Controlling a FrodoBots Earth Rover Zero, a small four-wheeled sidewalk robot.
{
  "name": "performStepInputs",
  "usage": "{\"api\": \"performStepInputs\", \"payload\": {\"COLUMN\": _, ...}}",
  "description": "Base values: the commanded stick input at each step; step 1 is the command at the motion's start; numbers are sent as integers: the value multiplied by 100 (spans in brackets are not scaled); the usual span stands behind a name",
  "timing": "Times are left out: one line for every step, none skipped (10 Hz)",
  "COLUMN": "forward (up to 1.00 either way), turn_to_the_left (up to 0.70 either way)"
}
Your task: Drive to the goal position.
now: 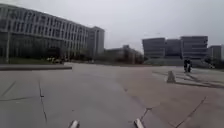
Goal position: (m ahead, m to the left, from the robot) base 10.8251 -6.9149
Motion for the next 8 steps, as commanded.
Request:
{"api": "performStepInputs", "payload": {"forward": 100, "turn_to_the_left": -38}}
{"api": "performStepInputs", "payload": {"forward": 100, "turn_to_the_left": -38}}
{"api": "performStepInputs", "payload": {"forward": 100, "turn_to_the_left": -38}}
{"api": "performStepInputs", "payload": {"forward": 100, "turn_to_the_left": -38}}
{"api": "performStepInputs", "payload": {"forward": 100, "turn_to_the_left": -38}}
{"api": "performStepInputs", "payload": {"forward": 100, "turn_to_the_left": -38}}
{"api": "performStepInputs", "payload": {"forward": 100, "turn_to_the_left": -38}}
{"api": "performStepInputs", "payload": {"forward": 100, "turn_to_the_left": -38}}
